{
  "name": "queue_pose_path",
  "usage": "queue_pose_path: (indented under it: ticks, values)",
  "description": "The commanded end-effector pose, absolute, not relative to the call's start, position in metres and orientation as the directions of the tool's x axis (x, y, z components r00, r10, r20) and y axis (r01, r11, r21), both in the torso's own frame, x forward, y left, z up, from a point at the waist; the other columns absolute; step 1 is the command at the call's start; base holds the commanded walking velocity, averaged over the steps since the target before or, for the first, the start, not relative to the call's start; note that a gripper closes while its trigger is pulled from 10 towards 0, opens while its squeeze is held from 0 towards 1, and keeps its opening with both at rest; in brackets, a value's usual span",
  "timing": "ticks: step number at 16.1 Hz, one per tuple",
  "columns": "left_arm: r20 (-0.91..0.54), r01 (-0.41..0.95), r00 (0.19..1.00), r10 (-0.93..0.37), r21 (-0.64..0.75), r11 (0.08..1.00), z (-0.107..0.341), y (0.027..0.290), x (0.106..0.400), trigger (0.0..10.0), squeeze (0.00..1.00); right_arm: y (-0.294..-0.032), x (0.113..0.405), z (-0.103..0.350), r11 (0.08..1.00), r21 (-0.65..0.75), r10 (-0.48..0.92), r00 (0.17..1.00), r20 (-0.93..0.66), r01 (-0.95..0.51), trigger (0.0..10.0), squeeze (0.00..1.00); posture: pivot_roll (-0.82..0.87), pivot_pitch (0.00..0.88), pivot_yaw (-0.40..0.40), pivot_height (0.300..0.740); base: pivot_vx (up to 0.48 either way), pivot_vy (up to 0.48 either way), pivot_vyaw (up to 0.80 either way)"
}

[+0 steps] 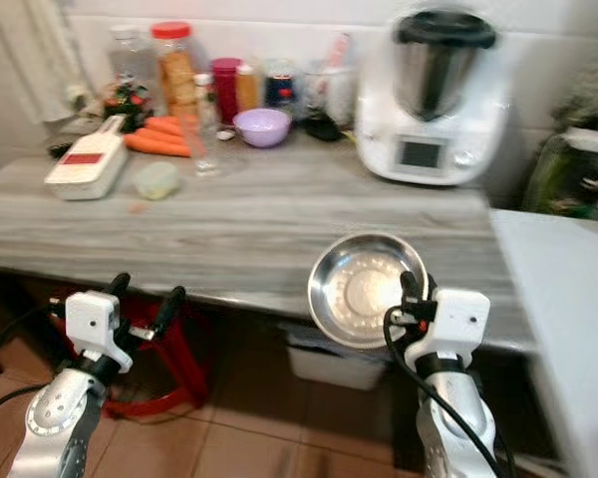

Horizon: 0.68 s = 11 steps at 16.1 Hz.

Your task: Setting the table

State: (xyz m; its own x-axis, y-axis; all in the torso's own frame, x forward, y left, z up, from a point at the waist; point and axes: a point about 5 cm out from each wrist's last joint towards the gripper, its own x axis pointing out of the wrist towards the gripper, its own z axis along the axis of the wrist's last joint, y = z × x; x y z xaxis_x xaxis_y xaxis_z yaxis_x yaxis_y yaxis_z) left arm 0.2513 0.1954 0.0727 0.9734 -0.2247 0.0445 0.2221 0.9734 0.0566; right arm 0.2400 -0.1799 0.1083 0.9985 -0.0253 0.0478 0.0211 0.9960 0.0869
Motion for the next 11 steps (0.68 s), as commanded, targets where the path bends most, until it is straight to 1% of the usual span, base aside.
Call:
queue_pose_path:
  ticks: [1, 3, 5, 8, 11]
  values:
    - [0.056, 0.230, 0.971, -0.234, 0.075, 0.970, 0.077, 0.196, 0.254, 10.0, 0.00, -0.176, 0.243, 0.113, 0.996, 0.084, -0.008, 0.998, 0.070, 0.002, 10.0, 0.00, -0.01, 0.000, -0.006, 0.740, 0.352, 0.000, 0.00]
    - [0.053, 0.229, 0.971, -0.232, 0.066, 0.971, 0.076, 0.194, 0.254, 10.0, 0.00, -0.175, 0.244, 0.113, 0.996, 0.084, 0.000, 0.998, 0.069, -0.006, 10.0, 0.00, -0.01, 0.000, -0.008, 0.740, 0.306, 0.000, 0.00]
    - [0.055, 0.233, 0.970, -0.237, 0.061, 0.970, 0.076, 0.193, 0.254, 10.0, 0.00, -0.173, 0.247, 0.114, 0.996, 0.084, 0.011, 0.997, 0.072, -0.018, 10.0, 0.00, -0.01, 0.000, -0.008, 0.740, 0.000, 0.000, 0.00]
    - [0.048, 0.299, 0.952, -0.301, 0.050, 0.953, 0.074, 0.186, 0.253, 10.0, 0.00, -0.172, 0.257, 0.115, 0.993, 0.116, 0.013, 0.997, 0.071, -0.021, 10.0, 0.00, -0.01, 0.000, -0.008, 0.740, 0.000, 0.000, 0.00]
    - [0.027, 0.418, 0.908, -0.418, 0.023, 0.908, 0.069, 0.178, 0.243, 10.0, 0.00, -0.171, 0.267, 0.112, 0.991, 0.127, 0.021, 0.999, 0.047, -0.027, 10.0, 0.00, -0.01, 0.000, -0.007, 0.740, 0.000, 0.000, 0.00]
